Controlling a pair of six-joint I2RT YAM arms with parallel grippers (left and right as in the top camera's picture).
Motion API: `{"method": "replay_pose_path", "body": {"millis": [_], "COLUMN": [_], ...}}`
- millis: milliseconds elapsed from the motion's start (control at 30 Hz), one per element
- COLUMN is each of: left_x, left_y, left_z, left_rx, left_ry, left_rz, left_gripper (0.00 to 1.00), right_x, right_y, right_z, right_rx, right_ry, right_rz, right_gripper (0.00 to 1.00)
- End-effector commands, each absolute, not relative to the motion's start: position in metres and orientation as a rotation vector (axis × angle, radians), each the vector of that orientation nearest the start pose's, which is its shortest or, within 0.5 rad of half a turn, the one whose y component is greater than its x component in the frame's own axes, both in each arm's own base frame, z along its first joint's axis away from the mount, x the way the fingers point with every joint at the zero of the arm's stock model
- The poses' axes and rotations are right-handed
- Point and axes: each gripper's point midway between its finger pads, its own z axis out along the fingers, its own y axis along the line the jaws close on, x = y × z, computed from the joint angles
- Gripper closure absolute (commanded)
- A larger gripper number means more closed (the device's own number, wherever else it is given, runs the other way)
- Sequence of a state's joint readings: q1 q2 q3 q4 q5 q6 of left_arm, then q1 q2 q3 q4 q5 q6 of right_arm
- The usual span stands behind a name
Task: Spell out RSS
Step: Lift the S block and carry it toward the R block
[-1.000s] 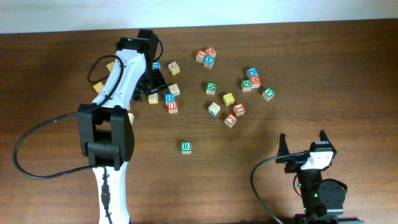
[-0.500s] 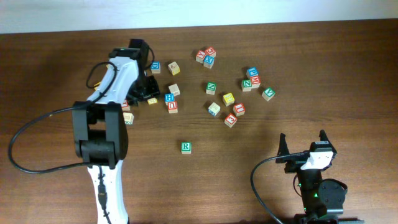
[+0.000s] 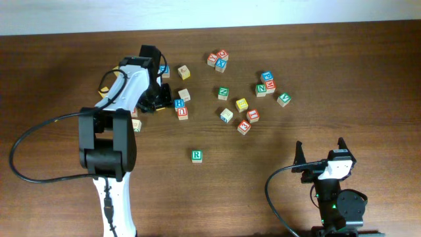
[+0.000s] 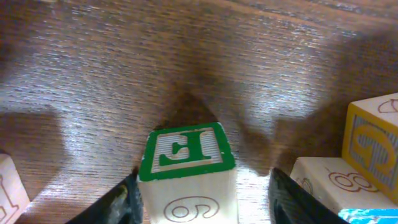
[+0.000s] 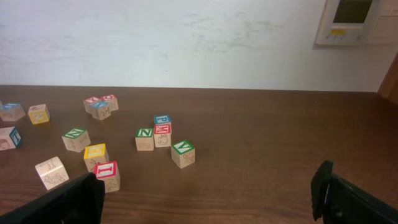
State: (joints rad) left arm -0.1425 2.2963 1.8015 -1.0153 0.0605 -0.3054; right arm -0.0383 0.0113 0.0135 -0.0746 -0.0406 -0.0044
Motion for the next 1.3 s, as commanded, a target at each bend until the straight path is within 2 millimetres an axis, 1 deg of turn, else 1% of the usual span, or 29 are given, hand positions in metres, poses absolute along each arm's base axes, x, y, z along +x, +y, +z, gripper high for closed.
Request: {"method": "replay_pose_path", "body": {"millis": [0, 33, 167, 233, 367, 467, 567, 667, 800, 867, 933, 1000, 1067, 1167, 1267], "left_x": [0.441, 0.442, 0.444, 0.444, 0.443, 0.442, 0.442, 0.435, 0.418, 0.403, 0.389, 0.376, 0.362, 0.342, 0.324], "left_y": [-0.077, -0.076, -0.071, -0.071, -0.071, -0.071, -0.074, -0.082, -0.095, -0.106, -0.114, -0.122, -0.130, -0.148, -0.180], "left_z": [-0.005, -0.005, -0.006, -0.006, -0.001, 0.008, 0.023, 0.039, 0.061, 0.079, 0.089, 0.094, 0.094, 0.095, 0.096], "left_rx": [-0.246, -0.245, -0.245, -0.245, -0.246, -0.244, -0.241, -0.238, -0.238, -0.240, -0.246, -0.245, -0.223, -0.146, 0.014], "left_ry": [3.107, 3.102, 3.090, 3.090, 3.091, 3.080, 3.061, 3.070, 3.098, 3.128, 3.158, 3.202, 3.257, 3.324, 3.354], "left_rz": [-0.137, -0.130, -0.086, -0.086, -0.092, -0.095, -0.121, -0.207, -0.336, -0.449, -0.526, -0.575, -0.568, -0.547, -0.527], "left_gripper": [0.50, 0.51, 0.67, 0.70, 0.72, 0.75, 0.75, 0.75, 0.75, 0.76, 0.79, 0.80, 0.81, 0.80, 0.80], "right_x": [0.246, 0.246, 0.246, 0.246, 0.246, 0.246, 0.246, 0.246, 0.246, 0.246, 0.246, 0.246, 0.246, 0.246, 0.246], "right_y": [-0.003, -0.003, -0.003, -0.003, -0.003, -0.003, -0.003, -0.003, -0.003, -0.003, -0.003, -0.003, -0.003, -0.003, -0.003], "right_z": [0.156, 0.156, 0.156, 0.156, 0.156, 0.156, 0.156, 0.156, 0.156, 0.156, 0.156, 0.156, 0.156, 0.156, 0.156], "right_rx": [0.000, 0.000, 0.000, 0.000, 0.000, 0.000, 0.000, 0.000, 0.000, 0.000, 0.000, 0.000, 0.000, 0.000, 0.000], "right_ry": [1.647, 1.647, 1.647, 1.647, 1.647, 1.647, 1.647, 1.647, 1.647, 1.647, 1.647, 1.647, 1.647, 1.647, 1.647], "right_rz": [-0.007, -0.007, -0.007, -0.007, -0.007, -0.007, -0.007, -0.007, -0.007, -0.007, -0.007, -0.007, -0.007, -0.007, -0.007], "right_gripper": [0.02, 0.02, 0.02, 0.02, 0.02, 0.02, 0.02, 0.02, 0.02, 0.02, 0.02, 0.02, 0.02, 0.02, 0.02]}}
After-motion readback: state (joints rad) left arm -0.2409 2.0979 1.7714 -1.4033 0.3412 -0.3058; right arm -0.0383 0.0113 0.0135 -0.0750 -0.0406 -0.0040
